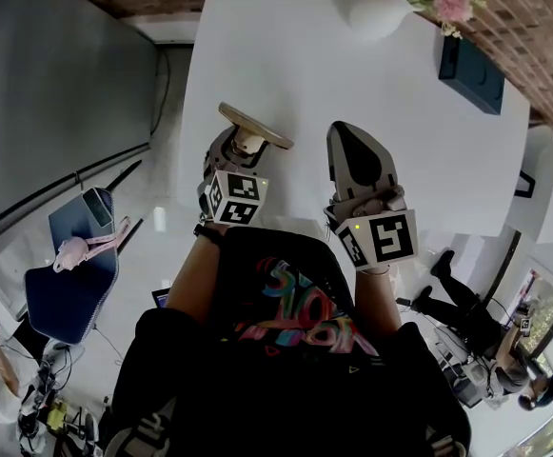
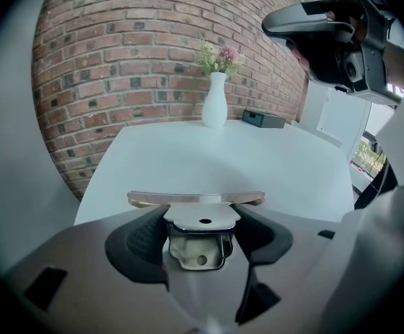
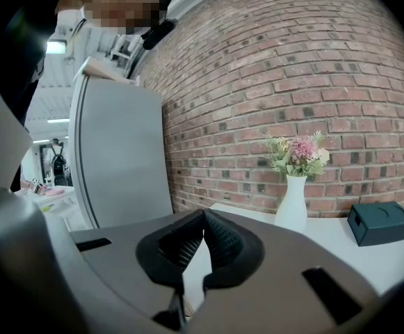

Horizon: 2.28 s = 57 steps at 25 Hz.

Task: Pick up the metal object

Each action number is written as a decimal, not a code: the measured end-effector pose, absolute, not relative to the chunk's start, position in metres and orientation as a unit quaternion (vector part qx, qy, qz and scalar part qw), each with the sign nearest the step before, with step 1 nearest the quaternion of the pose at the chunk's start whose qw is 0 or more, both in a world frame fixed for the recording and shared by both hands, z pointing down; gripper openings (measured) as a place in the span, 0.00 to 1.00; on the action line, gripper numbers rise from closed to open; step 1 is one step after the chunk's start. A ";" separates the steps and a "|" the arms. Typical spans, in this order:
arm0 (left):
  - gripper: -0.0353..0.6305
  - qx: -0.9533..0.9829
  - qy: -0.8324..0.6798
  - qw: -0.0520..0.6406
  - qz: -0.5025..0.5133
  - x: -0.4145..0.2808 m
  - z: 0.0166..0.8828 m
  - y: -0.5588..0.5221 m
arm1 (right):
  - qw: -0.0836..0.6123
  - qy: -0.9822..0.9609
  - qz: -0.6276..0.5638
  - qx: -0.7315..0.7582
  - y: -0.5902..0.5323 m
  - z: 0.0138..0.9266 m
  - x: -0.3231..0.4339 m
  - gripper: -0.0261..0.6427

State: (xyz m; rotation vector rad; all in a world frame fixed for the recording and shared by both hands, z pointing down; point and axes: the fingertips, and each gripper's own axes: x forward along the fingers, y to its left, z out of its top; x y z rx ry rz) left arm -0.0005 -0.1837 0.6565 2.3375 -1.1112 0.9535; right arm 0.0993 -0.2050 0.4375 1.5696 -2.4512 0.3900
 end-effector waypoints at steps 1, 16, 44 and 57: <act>0.49 0.832 -0.396 0.191 0.339 -0.001 0.656 -0.184 | 0.101 -0.831 0.129 0.531 -0.205 0.437 0.099 0.07; 0.49 0.833 -0.427 0.182 0.301 -0.016 0.623 -0.195 | 0.111 -0.842 0.108 0.517 -0.207 0.423 0.098 0.07; 0.49 0.849 -0.496 0.077 0.164 -0.062 0.425 -0.200 | 0.064 -0.859 0.033 0.506 -0.188 0.333 0.080 0.07; 0.49 0.856 -0.511 0.017 0.076 -0.077 0.348 -0.184 | 0.058 -0.847 0.024 0.527 -0.178 0.321 0.090 0.07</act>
